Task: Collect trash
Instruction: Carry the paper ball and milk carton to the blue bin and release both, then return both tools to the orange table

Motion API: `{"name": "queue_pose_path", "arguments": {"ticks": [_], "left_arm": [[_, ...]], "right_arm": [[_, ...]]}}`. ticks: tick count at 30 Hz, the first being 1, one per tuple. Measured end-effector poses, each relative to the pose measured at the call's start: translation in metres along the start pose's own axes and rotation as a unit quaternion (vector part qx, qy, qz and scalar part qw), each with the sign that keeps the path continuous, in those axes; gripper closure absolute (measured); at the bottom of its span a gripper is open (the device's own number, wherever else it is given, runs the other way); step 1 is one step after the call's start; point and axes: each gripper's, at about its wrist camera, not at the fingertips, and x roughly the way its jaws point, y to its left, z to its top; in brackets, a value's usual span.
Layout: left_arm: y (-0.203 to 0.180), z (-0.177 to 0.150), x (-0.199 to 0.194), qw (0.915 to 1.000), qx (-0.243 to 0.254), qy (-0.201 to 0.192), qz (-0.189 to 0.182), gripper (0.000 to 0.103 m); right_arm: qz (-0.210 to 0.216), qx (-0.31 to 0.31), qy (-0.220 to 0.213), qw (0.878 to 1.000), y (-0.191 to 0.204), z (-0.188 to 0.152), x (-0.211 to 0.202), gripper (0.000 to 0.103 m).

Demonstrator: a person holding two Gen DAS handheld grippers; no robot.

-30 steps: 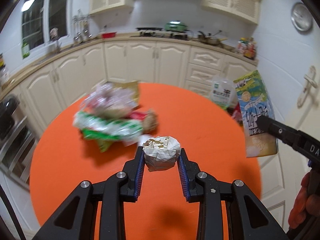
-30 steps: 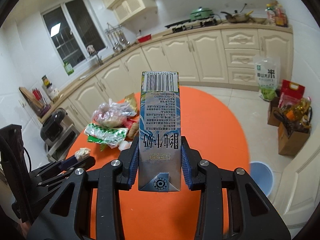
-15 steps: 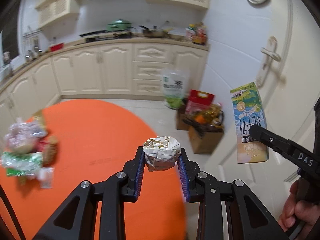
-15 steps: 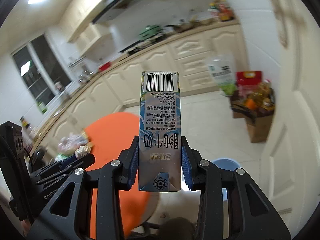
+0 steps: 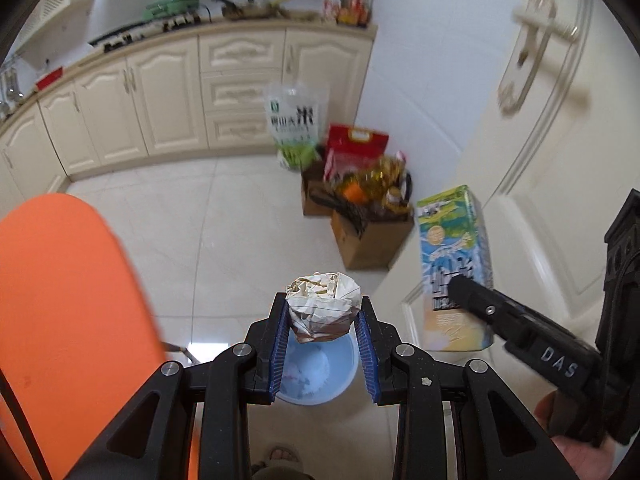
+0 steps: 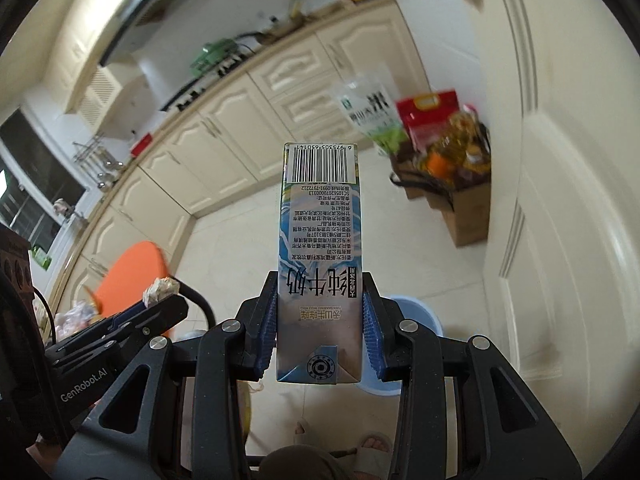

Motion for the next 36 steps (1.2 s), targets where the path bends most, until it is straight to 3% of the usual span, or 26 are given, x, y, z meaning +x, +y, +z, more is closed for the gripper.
{"name": "queue_pose_path", "arguments": {"ticks": [9, 16, 17, 20, 24, 26, 29, 32, 36], "left_arm": [[-0.013, 0.050, 0.135, 0.9951, -0.022, 0.096, 0.008, 0.075], [-0.013, 0.075, 0.191, 0.9917, -0.031, 0.123, 0.019, 0.071], [-0.013, 0.075, 0.197, 0.9911, -0.028, 0.128, 0.025, 0.068], [-0.014, 0.078, 0.213, 0.9887, -0.027, 0.139, 0.048, 0.044], [-0.022, 0.080, 0.223, 0.9882, -0.029, 0.135, 0.066, 0.021], [-0.029, 0.080, 0.227, 0.9880, -0.024, 0.132, 0.077, 0.016], [-0.037, 0.076, 0.225, 0.9886, -0.018, 0.122, 0.086, 0.010], [-0.037, 0.067, 0.207, 0.9899, -0.020, 0.113, 0.083, 0.006], [-0.040, 0.058, 0.175, 0.9921, -0.017, 0.100, 0.074, 0.006]], "right_arm": [[-0.011, 0.044, 0.057, 0.997, -0.045, -0.005, 0.074, 0.068], [-0.012, 0.057, 0.080, 0.995, -0.058, -0.007, 0.107, 0.068], [-0.012, 0.060, 0.084, 0.995, -0.060, -0.008, 0.112, 0.067], [-0.016, 0.078, 0.090, 0.993, -0.070, -0.012, 0.119, 0.066], [-0.015, 0.100, 0.096, 0.990, -0.086, -0.015, 0.127, 0.053], [-0.016, 0.108, 0.098, 0.989, -0.090, -0.017, 0.127, 0.047], [-0.027, 0.118, 0.096, 0.988, -0.094, -0.019, 0.122, 0.037], [-0.043, 0.137, 0.088, 0.986, -0.100, -0.021, 0.114, 0.009], [-0.042, 0.152, 0.070, 0.985, -0.102, -0.022, 0.094, 0.002]]}}
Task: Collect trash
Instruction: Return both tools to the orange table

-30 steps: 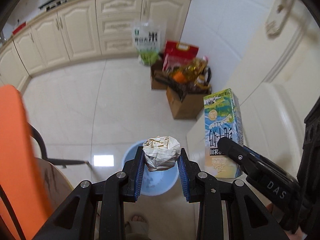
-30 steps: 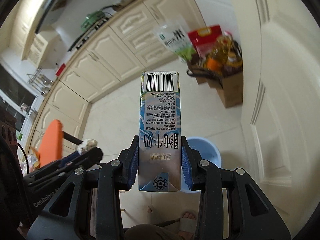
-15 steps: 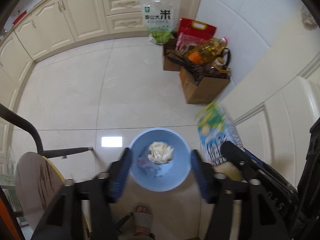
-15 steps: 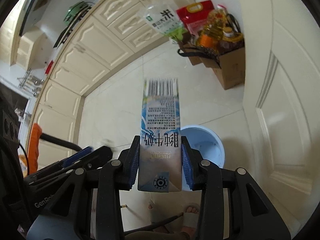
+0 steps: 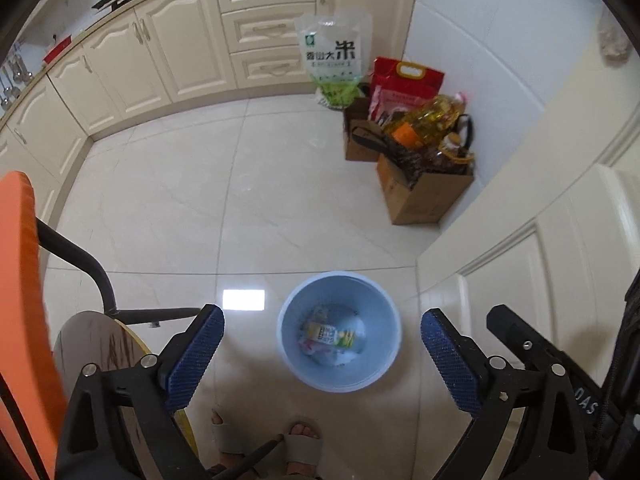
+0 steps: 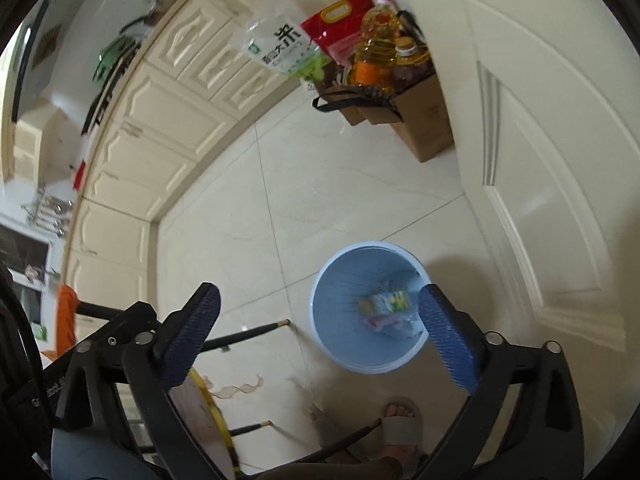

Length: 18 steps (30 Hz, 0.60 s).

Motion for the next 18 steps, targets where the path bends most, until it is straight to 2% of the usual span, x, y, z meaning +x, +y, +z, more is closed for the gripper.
{"name": "queue_pose_path", "arguments": {"ticks": [6, 10, 13, 18], "left_arm": [[-0.008, -0.019, -0.046, 0.9981, 0.008, -0.046, -0.041, 0.006], [-0.001, -0.042, -0.085, 0.9946, 0.013, -0.087, -0.054, 0.006], [0.011, -0.065, -0.117, 0.9907, 0.015, -0.123, -0.056, 0.006], [0.053, -0.122, -0.171, 0.9826, 0.002, -0.180, -0.046, 0.005]], "right_arm": [[0.002, -0.010, -0.027, 1.000, 0.015, -0.004, -0.036, 0.001], [0.007, -0.017, -0.048, 0.999, 0.028, -0.008, -0.064, 0.000], [0.014, -0.034, -0.065, 0.997, 0.044, -0.015, -0.087, 0.000], [0.032, -0.070, -0.087, 0.993, 0.083, -0.032, -0.124, 0.000]]}}
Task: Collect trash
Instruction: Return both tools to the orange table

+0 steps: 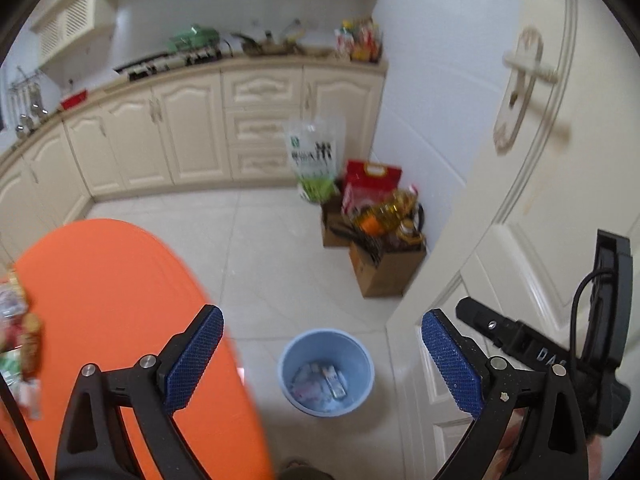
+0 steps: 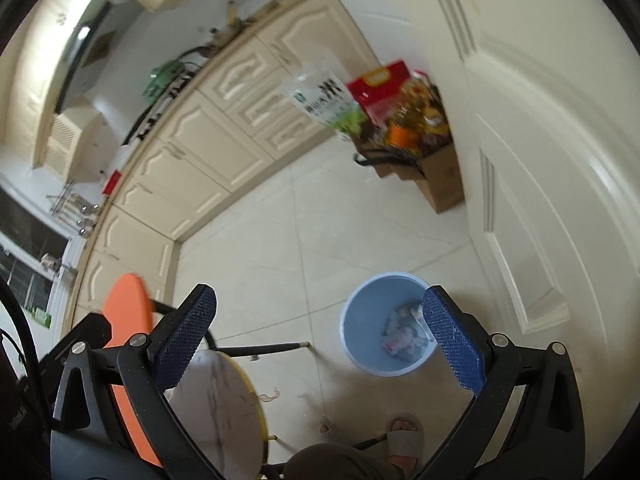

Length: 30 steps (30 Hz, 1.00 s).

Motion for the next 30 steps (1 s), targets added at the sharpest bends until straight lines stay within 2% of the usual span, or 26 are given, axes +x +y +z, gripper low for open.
{"name": "queue_pose_path", "arguments": {"ticks": [8, 16, 21, 25, 30], "left_arm": [[0.056, -0.084, -0.138, 0.9951, -0.038, -0.083, 0.039, 0.001], [0.093, -0.168, -0.248, 0.9840, -0.085, -0.133, 0.083, 0.001], [0.105, -0.220, -0.309, 0.9740, -0.110, -0.161, 0.114, 0.001], [0.110, -0.257, -0.354, 0.9620, -0.128, -0.184, 0.156, 0.001], [0.105, -0.295, -0.392, 0.9504, -0.142, -0.196, 0.196, 0.001]], "right_arm": [[0.037, -0.091, -0.031, 0.995, 0.106, -0.029, -0.053, 0.000], [0.074, -0.183, -0.041, 0.979, 0.212, -0.083, -0.084, 0.000], [0.095, -0.230, -0.041, 0.968, 0.264, -0.114, -0.099, 0.000], [0.106, -0.271, -0.046, 0.956, 0.304, -0.143, -0.112, 0.000], [0.112, -0.316, -0.058, 0.940, 0.343, -0.178, -0.125, 0.000]]}}
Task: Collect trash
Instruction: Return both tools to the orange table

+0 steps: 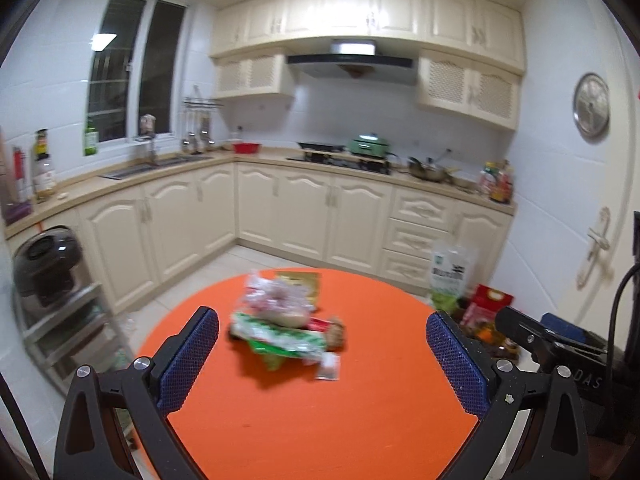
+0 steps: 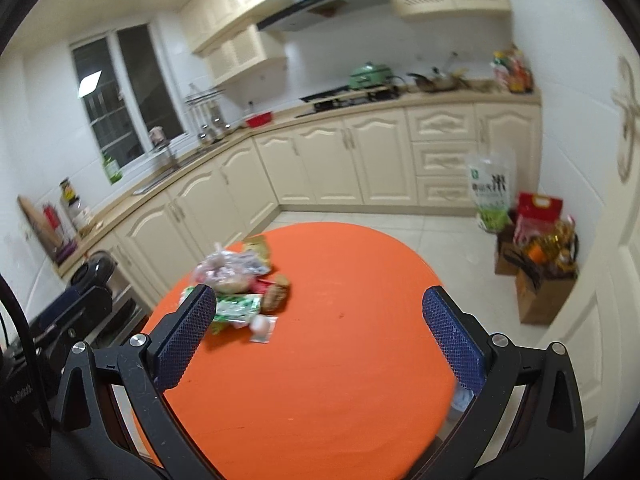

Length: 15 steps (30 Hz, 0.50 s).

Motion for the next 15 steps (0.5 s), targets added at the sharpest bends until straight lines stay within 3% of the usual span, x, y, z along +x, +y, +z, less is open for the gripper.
{"name": "queue_pose_path", "arguments": {"ticks": [8, 15], "left_arm": [[0.015, -0.036, -0.048, 0.9987, -0.025, 0.001, 0.045, 0.001], [0.018, -0.042, -0.040, 0.9971, -0.041, 0.036, 0.053, 0.001]], "right_arm": [[0.001, -0.069, 0.007, 0.998, 0.062, -0.010, 0.009, 0.000], [0.002, -0.082, 0.039, 0.996, 0.066, -0.021, 0.039, 0.000]]}}
